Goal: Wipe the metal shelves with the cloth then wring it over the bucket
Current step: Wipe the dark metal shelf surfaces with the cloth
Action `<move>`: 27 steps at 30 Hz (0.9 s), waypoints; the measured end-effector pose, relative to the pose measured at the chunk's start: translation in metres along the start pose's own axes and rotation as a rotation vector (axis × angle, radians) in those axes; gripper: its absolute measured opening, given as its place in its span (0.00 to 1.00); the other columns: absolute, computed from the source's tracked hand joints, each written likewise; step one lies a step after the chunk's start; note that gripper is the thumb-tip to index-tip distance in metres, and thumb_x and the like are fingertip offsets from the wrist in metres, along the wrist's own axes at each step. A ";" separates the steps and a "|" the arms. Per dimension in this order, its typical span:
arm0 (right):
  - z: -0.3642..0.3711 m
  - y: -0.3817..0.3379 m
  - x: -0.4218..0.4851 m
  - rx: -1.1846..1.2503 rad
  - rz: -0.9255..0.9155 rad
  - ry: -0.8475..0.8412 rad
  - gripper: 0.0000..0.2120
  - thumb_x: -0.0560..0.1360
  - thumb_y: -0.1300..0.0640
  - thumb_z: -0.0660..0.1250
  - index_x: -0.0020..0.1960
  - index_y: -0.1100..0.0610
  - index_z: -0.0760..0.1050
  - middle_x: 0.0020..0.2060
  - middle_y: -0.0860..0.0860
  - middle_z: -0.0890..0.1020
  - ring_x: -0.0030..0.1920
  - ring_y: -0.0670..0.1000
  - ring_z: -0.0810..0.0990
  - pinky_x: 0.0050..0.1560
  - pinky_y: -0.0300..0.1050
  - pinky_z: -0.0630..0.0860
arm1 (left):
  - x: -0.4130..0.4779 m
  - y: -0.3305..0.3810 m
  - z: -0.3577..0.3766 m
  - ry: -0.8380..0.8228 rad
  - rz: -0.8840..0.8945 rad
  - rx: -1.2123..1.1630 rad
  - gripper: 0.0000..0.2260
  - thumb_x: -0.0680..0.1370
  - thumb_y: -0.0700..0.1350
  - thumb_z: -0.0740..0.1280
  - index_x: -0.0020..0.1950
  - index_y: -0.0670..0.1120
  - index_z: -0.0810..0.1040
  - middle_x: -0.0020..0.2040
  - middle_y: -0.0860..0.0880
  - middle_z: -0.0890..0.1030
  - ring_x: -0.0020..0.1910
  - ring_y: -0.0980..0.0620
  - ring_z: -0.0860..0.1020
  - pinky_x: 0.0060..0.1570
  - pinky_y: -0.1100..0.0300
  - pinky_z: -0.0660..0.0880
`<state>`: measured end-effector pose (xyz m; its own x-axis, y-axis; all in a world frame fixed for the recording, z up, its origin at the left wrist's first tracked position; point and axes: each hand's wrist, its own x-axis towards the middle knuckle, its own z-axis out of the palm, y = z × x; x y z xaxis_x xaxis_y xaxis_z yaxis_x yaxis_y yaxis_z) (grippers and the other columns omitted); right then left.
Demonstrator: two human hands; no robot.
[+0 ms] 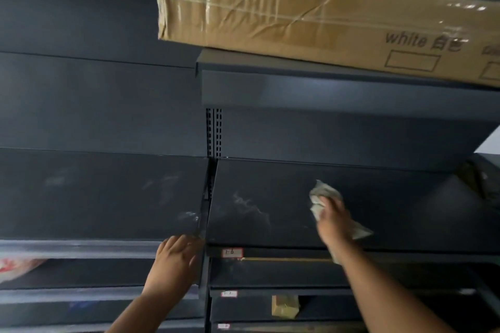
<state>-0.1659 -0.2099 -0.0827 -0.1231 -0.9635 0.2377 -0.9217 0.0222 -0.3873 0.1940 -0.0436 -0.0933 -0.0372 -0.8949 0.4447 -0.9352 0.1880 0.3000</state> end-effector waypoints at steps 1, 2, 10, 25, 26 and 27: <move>0.015 -0.031 -0.007 0.030 -0.050 -0.013 0.23 0.65 0.67 0.68 0.60 0.56 0.76 0.60 0.61 0.77 0.56 0.66 0.77 0.56 0.54 0.75 | -0.001 0.000 -0.001 0.007 -0.005 -0.016 0.15 0.71 0.47 0.60 0.51 0.50 0.82 0.47 0.51 0.81 0.46 0.53 0.71 0.50 0.59 0.65; 0.029 -0.064 -0.017 0.062 -0.105 -0.032 0.23 0.64 0.66 0.68 0.59 0.56 0.76 0.60 0.59 0.77 0.56 0.64 0.78 0.56 0.53 0.76 | -0.003 0.001 -0.001 0.008 -0.015 -0.037 0.14 0.71 0.47 0.60 0.52 0.49 0.81 0.48 0.50 0.80 0.47 0.53 0.72 0.50 0.60 0.66; 0.063 -0.232 -0.072 0.555 -0.357 -0.408 0.21 0.73 0.69 0.59 0.65 0.58 0.73 0.67 0.57 0.73 0.67 0.56 0.70 0.70 0.44 0.63 | -0.018 -0.001 -0.008 -0.133 -0.218 -0.019 0.22 0.67 0.39 0.74 0.59 0.52 0.78 0.63 0.48 0.76 0.55 0.47 0.79 0.41 0.56 0.78; 0.008 0.047 0.148 -0.001 0.332 0.022 0.21 0.75 0.57 0.58 0.68 0.50 0.66 0.69 0.58 0.67 0.63 0.62 0.69 0.65 0.63 0.64 | -0.015 0.012 -0.014 0.073 -0.216 0.201 0.19 0.68 0.49 0.60 0.55 0.52 0.83 0.50 0.53 0.84 0.55 0.54 0.74 0.53 0.56 0.67; 0.016 0.033 0.149 -0.016 0.256 -0.026 0.21 0.75 0.58 0.59 0.68 0.50 0.66 0.70 0.58 0.66 0.65 0.62 0.67 0.66 0.61 0.63 | -0.016 0.012 -0.014 0.074 -0.217 0.200 0.19 0.68 0.49 0.60 0.55 0.52 0.83 0.51 0.53 0.84 0.55 0.55 0.74 0.52 0.57 0.67; 0.025 0.015 0.148 0.016 0.143 -0.055 0.22 0.73 0.61 0.60 0.67 0.53 0.68 0.70 0.59 0.67 0.67 0.62 0.66 0.68 0.58 0.63 | -0.016 0.011 -0.014 0.072 -0.228 0.199 0.19 0.68 0.49 0.60 0.55 0.53 0.83 0.51 0.54 0.84 0.55 0.56 0.74 0.51 0.57 0.68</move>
<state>-0.1888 -0.3586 -0.0762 -0.2318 -0.9641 0.1298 -0.8903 0.1564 -0.4278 0.1895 -0.0213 -0.0860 0.1998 -0.8726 0.4458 -0.9674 -0.1034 0.2312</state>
